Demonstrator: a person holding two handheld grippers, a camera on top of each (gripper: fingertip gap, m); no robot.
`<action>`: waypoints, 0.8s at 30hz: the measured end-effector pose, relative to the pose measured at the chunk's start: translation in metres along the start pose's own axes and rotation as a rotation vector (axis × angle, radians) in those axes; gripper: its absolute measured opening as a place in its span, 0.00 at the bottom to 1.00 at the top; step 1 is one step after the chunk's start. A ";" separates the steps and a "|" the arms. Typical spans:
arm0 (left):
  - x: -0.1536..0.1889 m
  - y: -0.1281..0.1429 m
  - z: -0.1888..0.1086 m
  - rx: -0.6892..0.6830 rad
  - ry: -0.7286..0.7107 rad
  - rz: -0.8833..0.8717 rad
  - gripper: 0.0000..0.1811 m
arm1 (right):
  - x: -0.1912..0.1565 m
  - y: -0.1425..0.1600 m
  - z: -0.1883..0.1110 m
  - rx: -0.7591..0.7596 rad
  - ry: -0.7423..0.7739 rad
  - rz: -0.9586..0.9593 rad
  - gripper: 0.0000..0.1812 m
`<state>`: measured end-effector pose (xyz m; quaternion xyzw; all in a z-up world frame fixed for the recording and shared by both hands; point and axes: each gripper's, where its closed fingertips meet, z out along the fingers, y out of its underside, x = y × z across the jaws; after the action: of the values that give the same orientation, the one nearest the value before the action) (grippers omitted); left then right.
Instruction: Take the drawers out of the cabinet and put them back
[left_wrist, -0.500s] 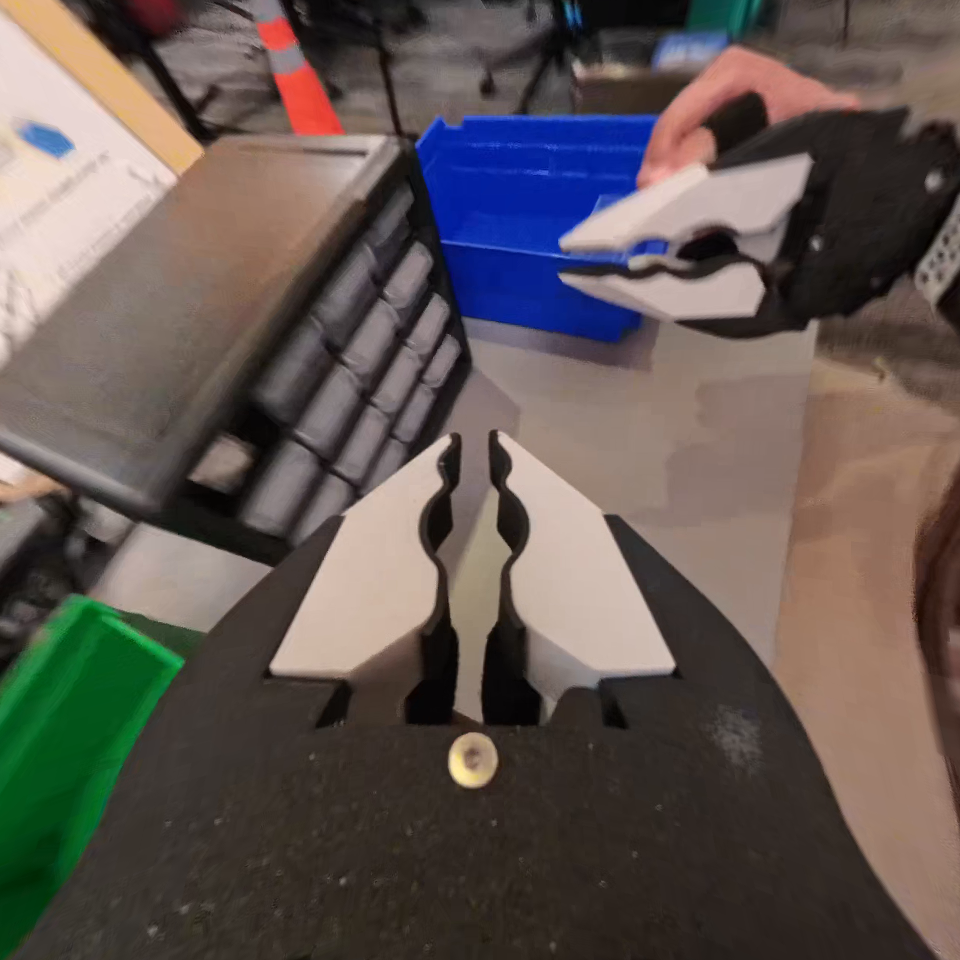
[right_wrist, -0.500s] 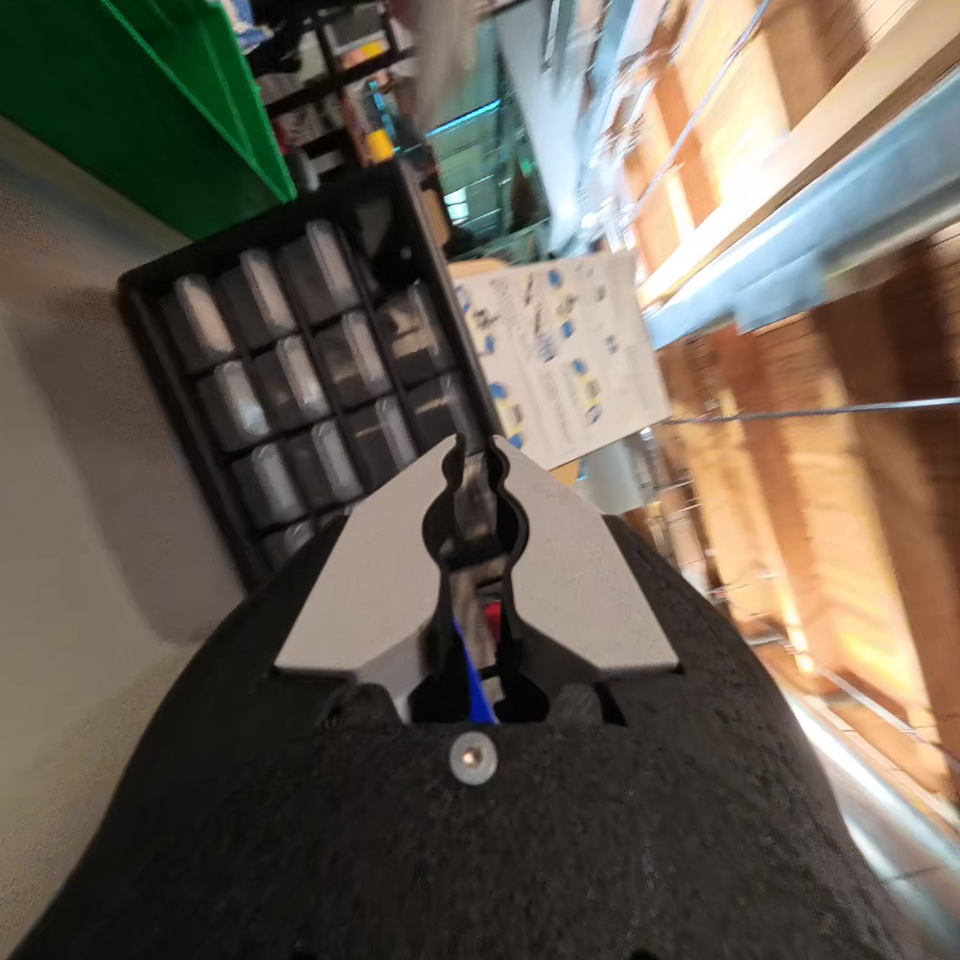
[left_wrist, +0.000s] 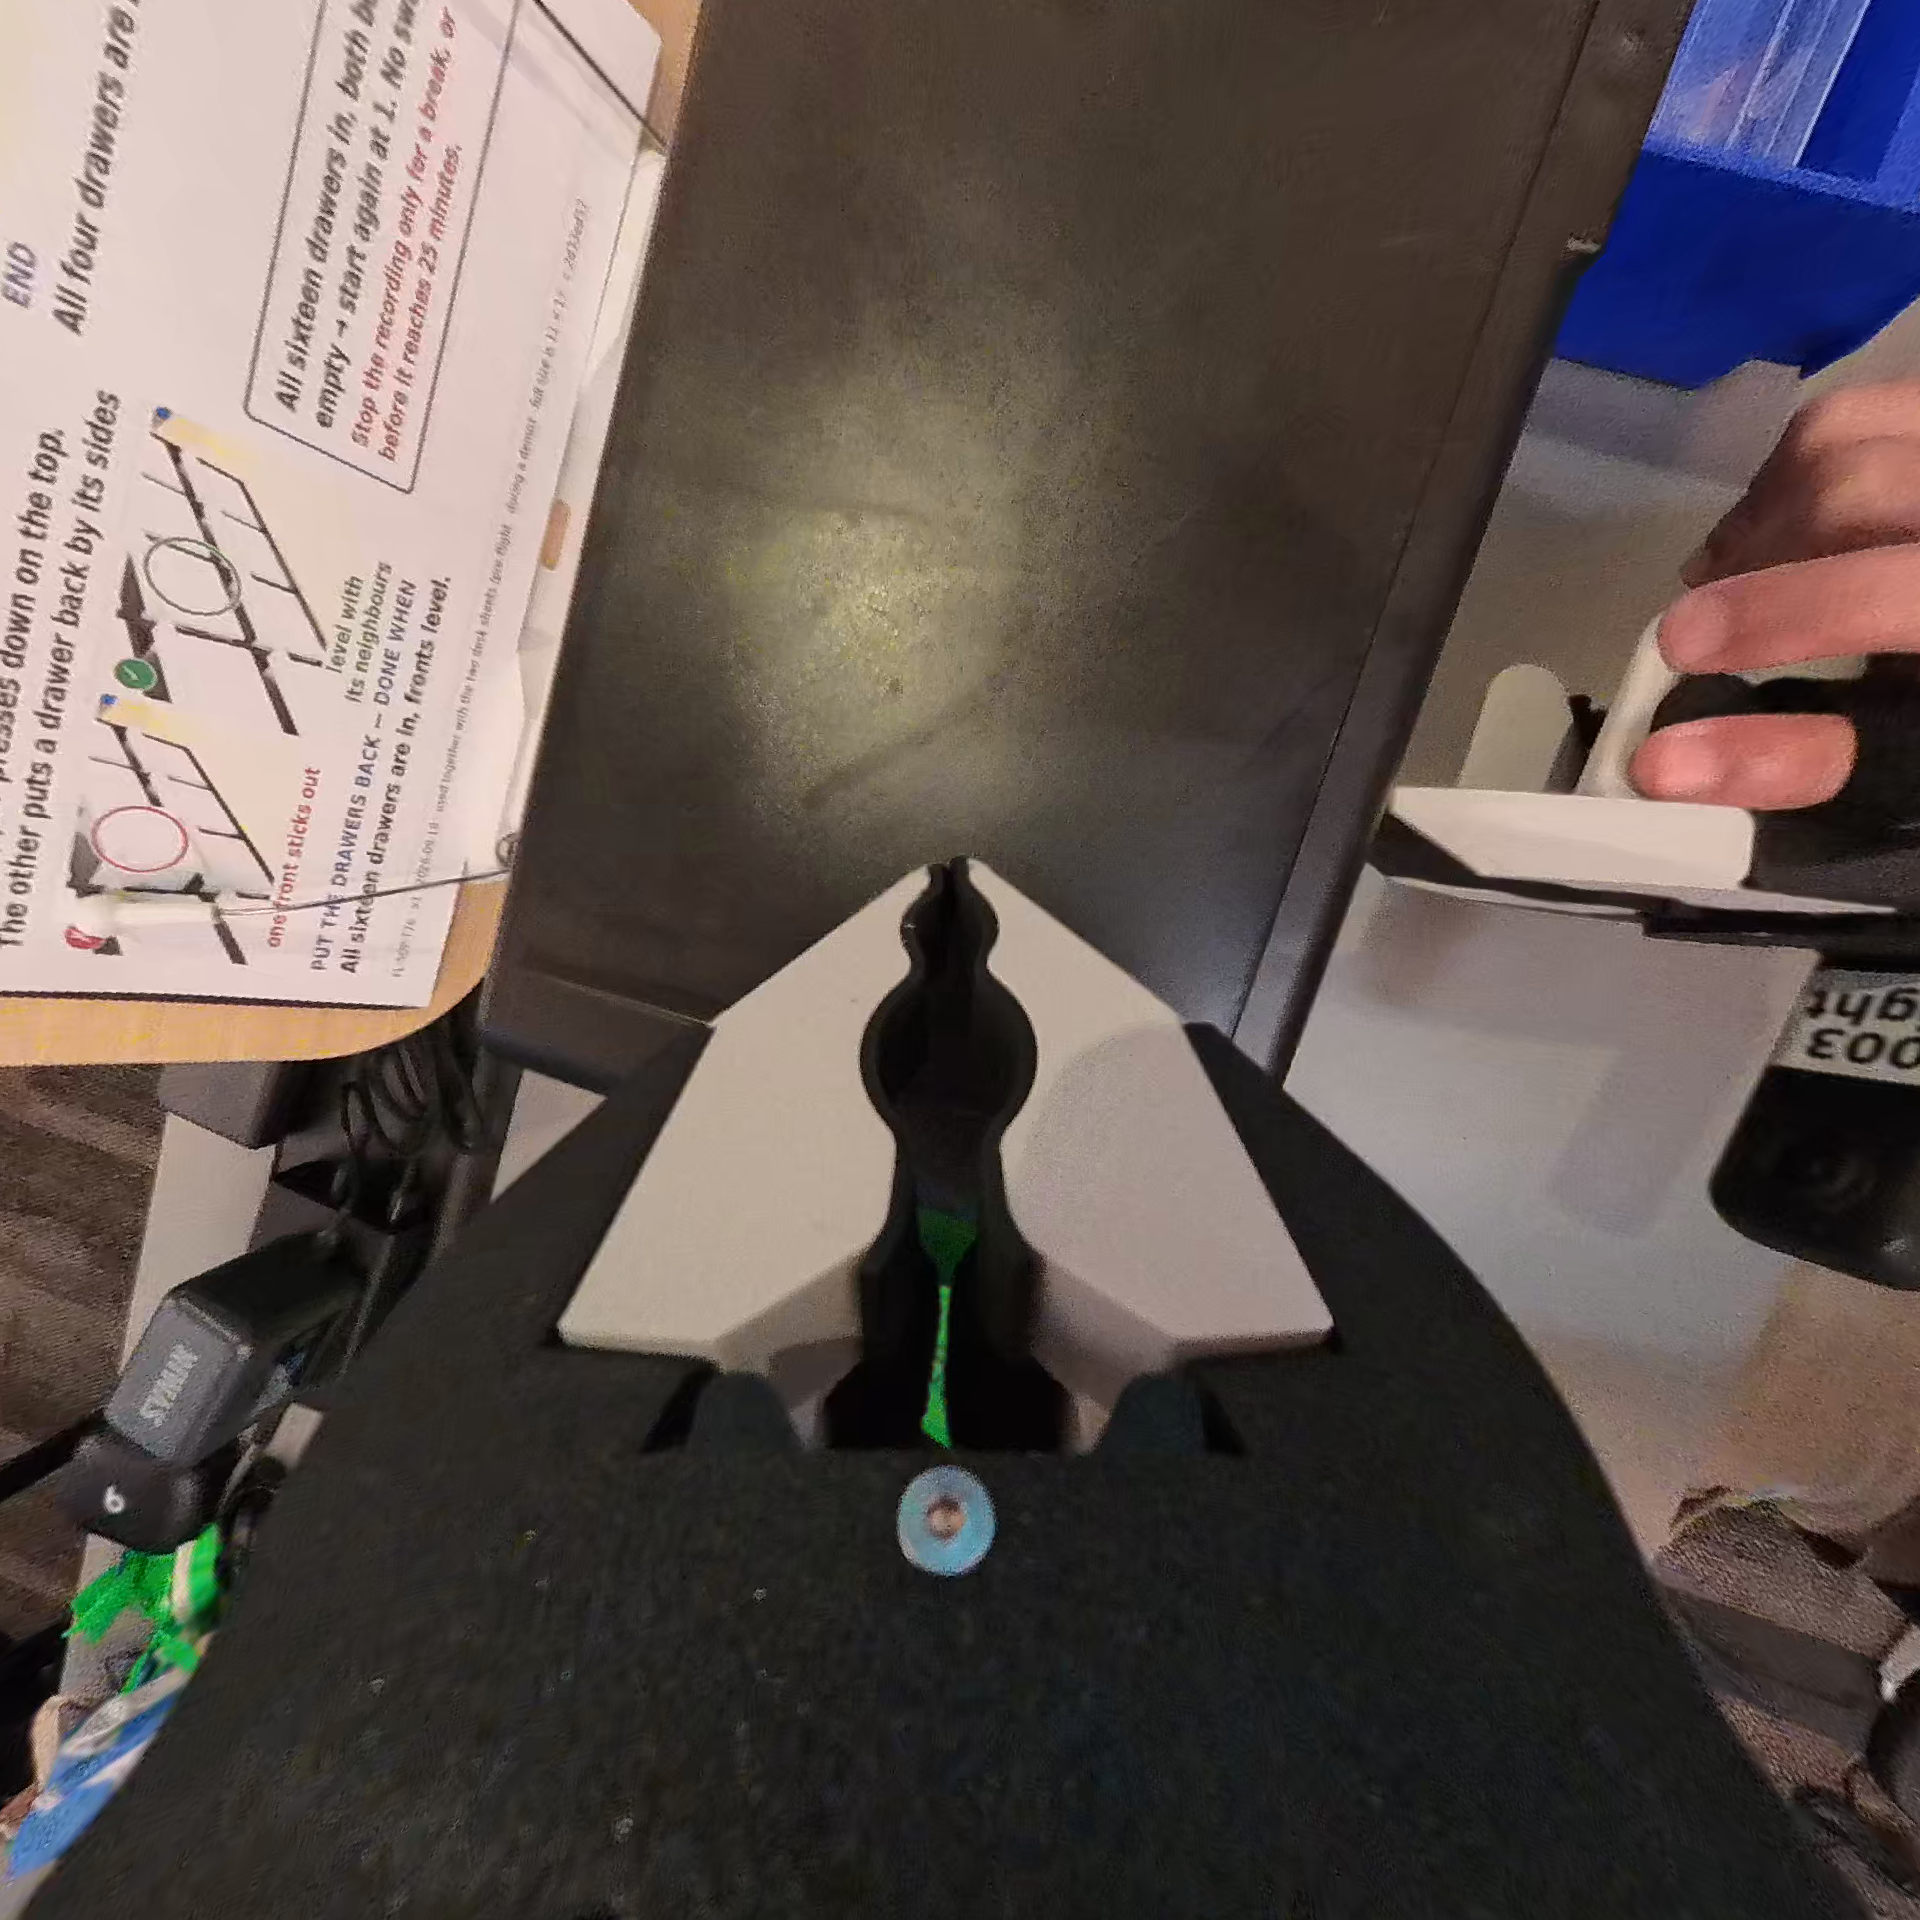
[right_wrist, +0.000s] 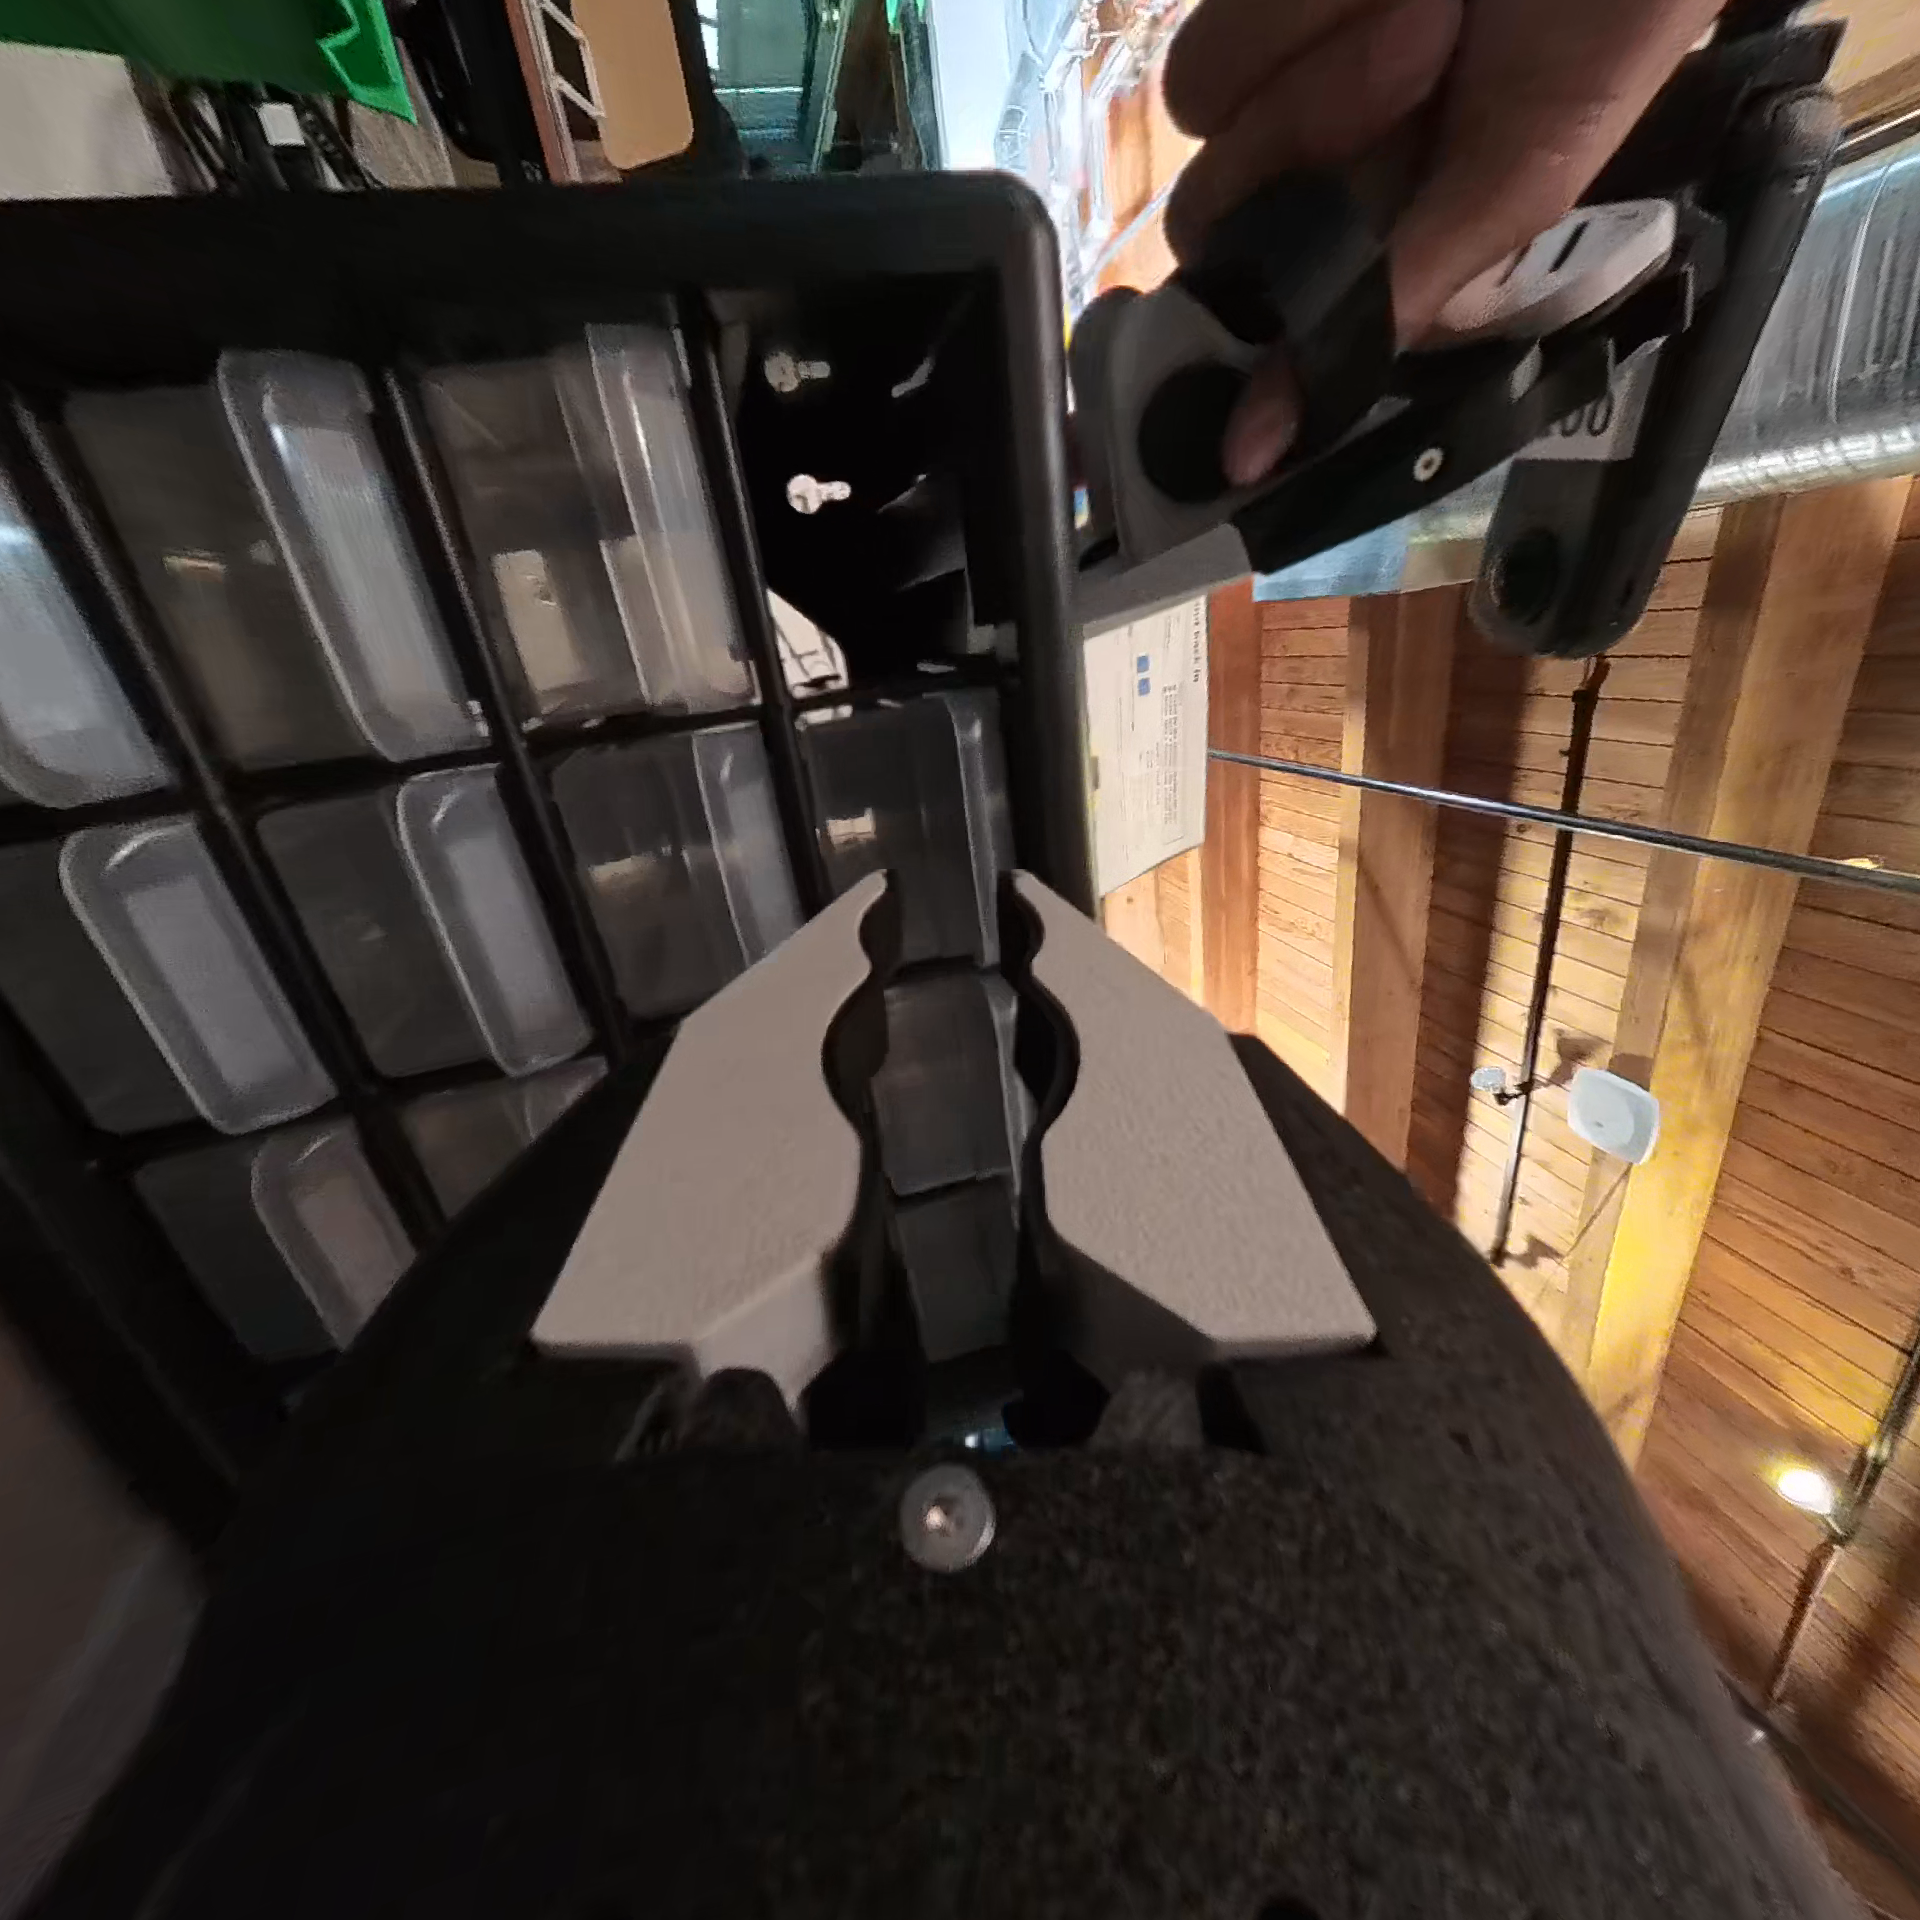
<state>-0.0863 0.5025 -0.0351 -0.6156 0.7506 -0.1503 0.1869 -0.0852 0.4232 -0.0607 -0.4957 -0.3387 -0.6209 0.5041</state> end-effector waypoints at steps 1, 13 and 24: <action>0.000 0.001 0.000 0.005 0.005 -0.004 0.00 | 0.000 -0.001 0.002 0.005 0.004 -0.005 0.09; -0.001 0.001 0.001 -0.112 0.025 -0.022 0.00 | 0.002 0.001 0.007 0.001 0.048 -0.047 0.07; -0.001 0.000 0.001 -0.158 0.028 -0.015 0.00 | 0.003 0.007 0.009 -0.017 0.049 -0.010 0.09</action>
<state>-0.0858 0.5036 -0.0363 -0.6319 0.7581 -0.1006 0.1259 -0.0762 0.4287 -0.0562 -0.4827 -0.3236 -0.6383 0.5049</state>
